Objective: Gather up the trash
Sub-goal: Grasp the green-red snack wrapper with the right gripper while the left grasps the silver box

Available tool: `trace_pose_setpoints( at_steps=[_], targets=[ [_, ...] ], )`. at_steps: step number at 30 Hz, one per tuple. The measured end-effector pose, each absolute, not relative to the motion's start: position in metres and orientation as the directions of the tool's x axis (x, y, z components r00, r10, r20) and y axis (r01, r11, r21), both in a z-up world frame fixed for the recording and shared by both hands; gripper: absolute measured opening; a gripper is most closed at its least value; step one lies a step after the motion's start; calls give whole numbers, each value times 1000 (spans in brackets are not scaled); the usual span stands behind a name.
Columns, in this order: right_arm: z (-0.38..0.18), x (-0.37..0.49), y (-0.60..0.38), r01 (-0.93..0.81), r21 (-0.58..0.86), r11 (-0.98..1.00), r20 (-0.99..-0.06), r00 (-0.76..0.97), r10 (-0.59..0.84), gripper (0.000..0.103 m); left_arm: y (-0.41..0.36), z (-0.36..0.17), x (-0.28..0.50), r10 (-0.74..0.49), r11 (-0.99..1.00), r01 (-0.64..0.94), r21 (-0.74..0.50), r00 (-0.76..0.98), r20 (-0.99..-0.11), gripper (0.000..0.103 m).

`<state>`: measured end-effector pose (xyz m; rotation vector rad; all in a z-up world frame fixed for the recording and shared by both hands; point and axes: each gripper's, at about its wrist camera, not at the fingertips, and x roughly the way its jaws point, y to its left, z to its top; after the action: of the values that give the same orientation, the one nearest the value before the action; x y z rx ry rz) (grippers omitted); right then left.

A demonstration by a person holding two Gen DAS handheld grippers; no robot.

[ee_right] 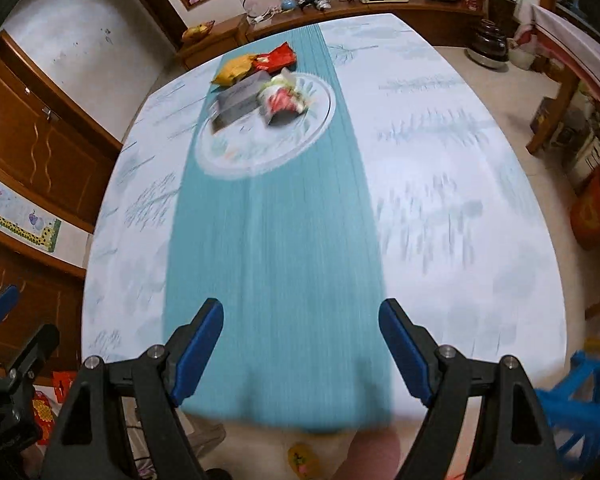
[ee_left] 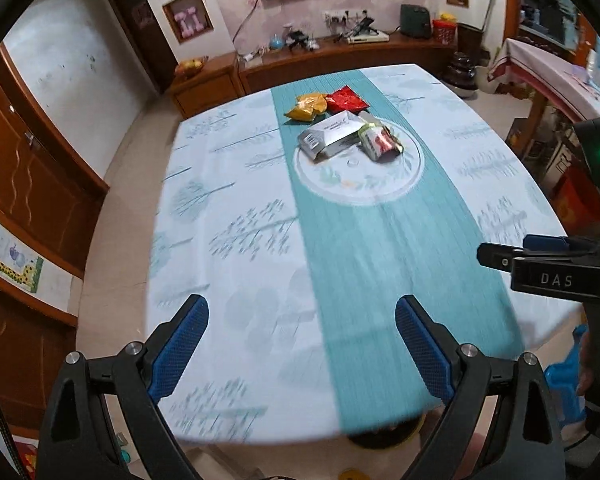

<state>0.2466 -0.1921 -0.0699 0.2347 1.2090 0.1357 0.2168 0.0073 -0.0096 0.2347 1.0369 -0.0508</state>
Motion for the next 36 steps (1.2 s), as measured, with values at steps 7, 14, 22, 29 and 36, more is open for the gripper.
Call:
trace_pose_setpoints(
  at_steps=[7, 14, 22, 29, 36],
  targets=[
    [-83, 365, -199, -91, 232, 968, -903, 349, 249, 80, -23, -25, 318, 80, 986, 94, 138, 464, -882, 93],
    [-103, 447, -175, -183, 222, 958, -891, 361, 275, 80, -13, -38, 379, 158, 980, 43, 195, 434, -887, 94],
    [-128, 475, -148, -285, 135, 949, -905, 355, 236, 54, -6, -52, 416, 174, 977, 48, 210, 396, -902, 94],
    [-132, 475, -170, -290, 217, 932, -887, 341, 312, 29, -29, -75, 452, 154, 956, 181, 230, 360, -920, 93],
    [-135, 479, -219, -197, 344, 918, -864, 316, 392, 21, -55, -105, 495, 115, 921, 323, 219, 313, -943, 93]
  ],
)
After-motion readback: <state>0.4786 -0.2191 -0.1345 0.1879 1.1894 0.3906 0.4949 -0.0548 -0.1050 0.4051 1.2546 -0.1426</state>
